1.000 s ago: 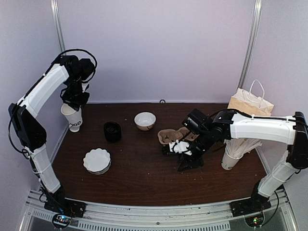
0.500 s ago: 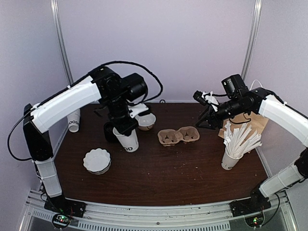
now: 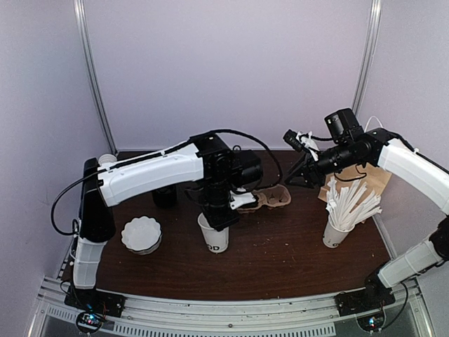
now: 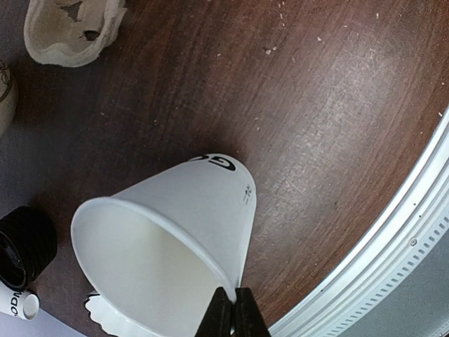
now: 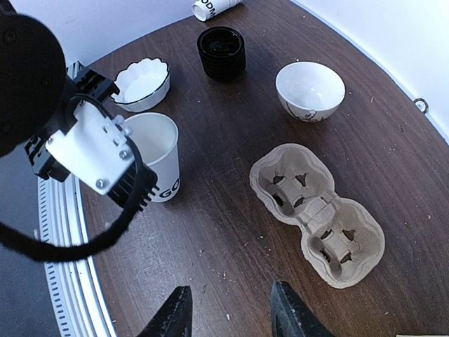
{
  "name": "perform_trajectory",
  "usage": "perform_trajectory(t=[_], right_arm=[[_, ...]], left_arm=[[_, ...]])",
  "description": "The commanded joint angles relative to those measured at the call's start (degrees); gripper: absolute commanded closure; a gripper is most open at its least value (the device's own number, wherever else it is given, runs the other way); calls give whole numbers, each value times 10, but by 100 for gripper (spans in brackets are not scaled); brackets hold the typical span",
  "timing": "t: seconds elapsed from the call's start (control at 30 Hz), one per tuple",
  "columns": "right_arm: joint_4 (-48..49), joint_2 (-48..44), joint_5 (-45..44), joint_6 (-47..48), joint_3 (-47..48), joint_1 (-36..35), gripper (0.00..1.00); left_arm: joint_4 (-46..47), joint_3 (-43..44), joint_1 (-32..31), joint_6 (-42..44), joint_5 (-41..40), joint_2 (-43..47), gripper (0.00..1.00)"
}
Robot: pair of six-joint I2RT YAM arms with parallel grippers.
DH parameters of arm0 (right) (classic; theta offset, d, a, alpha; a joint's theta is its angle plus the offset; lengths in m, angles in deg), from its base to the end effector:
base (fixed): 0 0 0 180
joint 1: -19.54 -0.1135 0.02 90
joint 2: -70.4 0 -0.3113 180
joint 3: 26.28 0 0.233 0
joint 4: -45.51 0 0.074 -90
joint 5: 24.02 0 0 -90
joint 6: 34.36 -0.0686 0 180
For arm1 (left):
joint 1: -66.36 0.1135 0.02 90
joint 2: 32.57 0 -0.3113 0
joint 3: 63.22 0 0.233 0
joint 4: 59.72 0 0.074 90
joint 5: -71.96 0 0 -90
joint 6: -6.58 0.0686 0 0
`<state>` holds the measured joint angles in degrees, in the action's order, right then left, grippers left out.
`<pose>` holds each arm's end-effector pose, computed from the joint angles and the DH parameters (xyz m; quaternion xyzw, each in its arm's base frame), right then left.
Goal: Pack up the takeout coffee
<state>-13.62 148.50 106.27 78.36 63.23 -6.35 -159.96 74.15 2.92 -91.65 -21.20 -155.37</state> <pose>0.2228 0.1574 0.3707 -0.4736 0.7469 0.3305 0.3296 0.1934 -0.3784 0.2917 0.4619 0.8857 0.0002 0.0467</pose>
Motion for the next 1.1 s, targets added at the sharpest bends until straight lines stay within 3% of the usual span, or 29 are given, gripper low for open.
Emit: perform_trajectory(t=[0.0,0.07,0.23,0.33,0.5,0.6,0.67,0.87,1.07], right_arm=[[15,-15,9,-8,-11,5,59],[15,-16,8,-8,-13,5,59],[21,-15,10,-8,-20,6,59],[23,-14,12,-9,-21,6,59],[23,-14,15,-9,-25,6,59],[25,-13,17,-9,-25,6,59],[26,-12,19,-11,-23,5,58],[32,-18,27,-15,-31,6,56],[38,-27,29,-21,-40,6,52]], left_arm=[[-2,20,-9,-2,1,-24,96],[-2,19,-11,-3,2,-26,91],[-10,30,-22,-4,8,-26,65],[-30,49,-25,-1,11,-13,58],[-22,55,-21,-9,-43,82,37],[-11,47,-1,-40,-155,138,23],[4,13,43,-71,-221,182,11],[113,-155,270,-112,-276,312,5],[184,-211,482,-113,-216,274,2]])
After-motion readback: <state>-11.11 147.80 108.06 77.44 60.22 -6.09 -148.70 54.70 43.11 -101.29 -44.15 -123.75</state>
